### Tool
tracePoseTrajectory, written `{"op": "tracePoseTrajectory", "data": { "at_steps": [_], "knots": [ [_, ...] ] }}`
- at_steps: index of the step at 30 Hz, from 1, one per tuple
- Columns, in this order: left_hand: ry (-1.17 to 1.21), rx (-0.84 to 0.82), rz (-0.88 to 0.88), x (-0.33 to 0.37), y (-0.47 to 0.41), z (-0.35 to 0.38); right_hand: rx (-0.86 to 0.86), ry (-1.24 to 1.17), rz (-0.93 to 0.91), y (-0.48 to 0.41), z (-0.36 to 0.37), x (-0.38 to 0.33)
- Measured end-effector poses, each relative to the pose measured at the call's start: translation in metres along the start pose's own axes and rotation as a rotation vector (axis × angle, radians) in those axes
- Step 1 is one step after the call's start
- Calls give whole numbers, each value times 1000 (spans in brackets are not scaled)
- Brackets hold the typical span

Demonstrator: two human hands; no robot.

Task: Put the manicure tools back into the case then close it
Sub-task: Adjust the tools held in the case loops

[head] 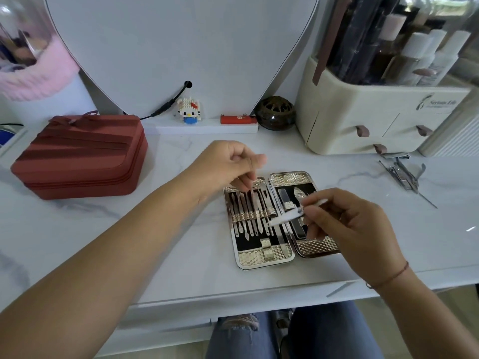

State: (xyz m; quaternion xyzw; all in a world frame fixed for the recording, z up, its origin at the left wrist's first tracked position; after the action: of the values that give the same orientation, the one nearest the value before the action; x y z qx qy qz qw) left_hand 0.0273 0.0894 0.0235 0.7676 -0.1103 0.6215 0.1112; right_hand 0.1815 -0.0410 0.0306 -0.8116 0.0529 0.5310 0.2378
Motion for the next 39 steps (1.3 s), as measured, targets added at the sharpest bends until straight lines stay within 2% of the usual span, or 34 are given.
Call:
{"op": "tracePoseTrajectory", "data": {
  "at_steps": [3, 6, 8, 14, 20, 25, 30, 35, 39],
  "knots": [
    [-260, 145, 180, -1, -9, -10, -50, 20, 73, 11, 0, 11],
    [-515, 56, 247, -11, -12, -1, -52, 15, 96, 12, -5, 14],
    [-571, -18, 237, -18, -13, 3, -64, 22, 97, 10, -7, 13],
    [-634, -65, 270, -23, -17, 6, -136, 72, 92, 10, 6, 12],
    [-604, 7, 304, -22, -21, 0, -197, 208, -100, 11, 24, 0],
    [-597, 7, 287, -23, -21, 1, -263, 332, -261, 12, 36, -12],
    [-602, 3, 272, -20, -20, 1, -345, 337, -325, 10, 53, -21],
    [-611, -7, 256, -18, -19, 1, -425, 445, -522, 15, 71, -36],
    [-597, -11, 258, -18, -18, -1, -533, 381, -500, 18, 85, -36]
  ]
}}
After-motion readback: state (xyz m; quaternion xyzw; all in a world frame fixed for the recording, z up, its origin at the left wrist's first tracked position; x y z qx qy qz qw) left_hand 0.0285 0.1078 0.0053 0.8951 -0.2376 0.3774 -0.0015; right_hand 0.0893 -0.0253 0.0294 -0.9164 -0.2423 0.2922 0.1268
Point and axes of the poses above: each hand's wrist, its own y-axis away from the middle knuckle, its own z-axis out of the palm, x = y × z, the point moved 7 cm from there along -y, towards the middle knuckle, and after that the axes turned 13 degrees about x, right-handed, at the moved point
